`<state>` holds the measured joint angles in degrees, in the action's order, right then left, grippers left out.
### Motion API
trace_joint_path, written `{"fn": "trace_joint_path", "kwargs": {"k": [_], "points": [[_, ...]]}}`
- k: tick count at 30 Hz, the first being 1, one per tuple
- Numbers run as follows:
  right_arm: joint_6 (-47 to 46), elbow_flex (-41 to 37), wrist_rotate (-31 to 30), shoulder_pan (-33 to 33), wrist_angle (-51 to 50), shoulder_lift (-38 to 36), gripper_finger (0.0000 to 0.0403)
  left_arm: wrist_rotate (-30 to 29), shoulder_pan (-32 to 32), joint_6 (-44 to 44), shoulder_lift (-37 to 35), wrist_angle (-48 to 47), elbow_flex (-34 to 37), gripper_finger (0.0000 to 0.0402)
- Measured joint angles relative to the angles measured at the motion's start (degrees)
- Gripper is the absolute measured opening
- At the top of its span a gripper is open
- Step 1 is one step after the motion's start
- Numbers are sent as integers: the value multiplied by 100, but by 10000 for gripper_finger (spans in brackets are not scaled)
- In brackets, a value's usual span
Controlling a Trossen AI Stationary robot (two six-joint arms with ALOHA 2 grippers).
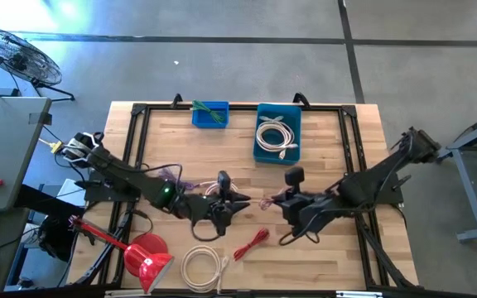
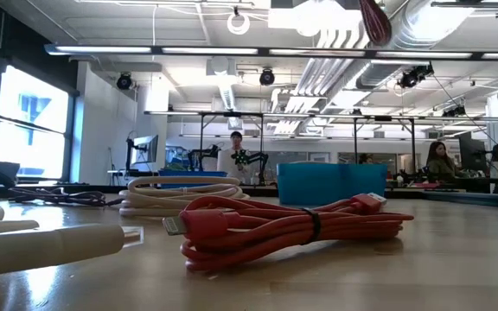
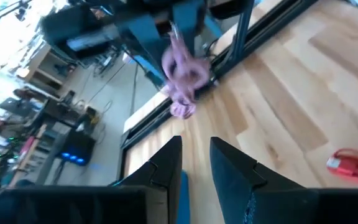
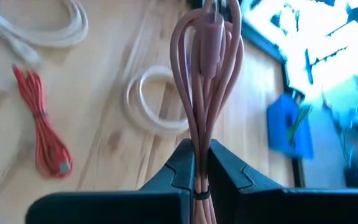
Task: Pick & Place USB Port
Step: Put the pink charger cable into the blue bin
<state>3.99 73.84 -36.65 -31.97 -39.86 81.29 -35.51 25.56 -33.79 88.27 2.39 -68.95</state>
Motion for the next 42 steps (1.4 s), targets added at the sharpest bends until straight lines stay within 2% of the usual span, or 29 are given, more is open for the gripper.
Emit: {"fn": "trace_joint_path", "kwargs": {"k": [5,13,17,23,29,42], "points": [[654,0,220,0,297,-126,14,566,-300,346,0,117,0,101],[1073,-66,270,-2,418,-82,14,986,-695,649,0,467,0,214],[1404,-66,272,-2,474,-84,14,1327,-767,713,0,518,0,244],[1893,-66,312,173,683,-85,14,1755,-756,710,0,878,0,250],[2276,-66,849,404,926,-85,14,2197,-756,727,138,1189,-2,250],[2501,-63,866,501,1015,-87,14,2171,-758,709,374,1529,-2,246]]}}
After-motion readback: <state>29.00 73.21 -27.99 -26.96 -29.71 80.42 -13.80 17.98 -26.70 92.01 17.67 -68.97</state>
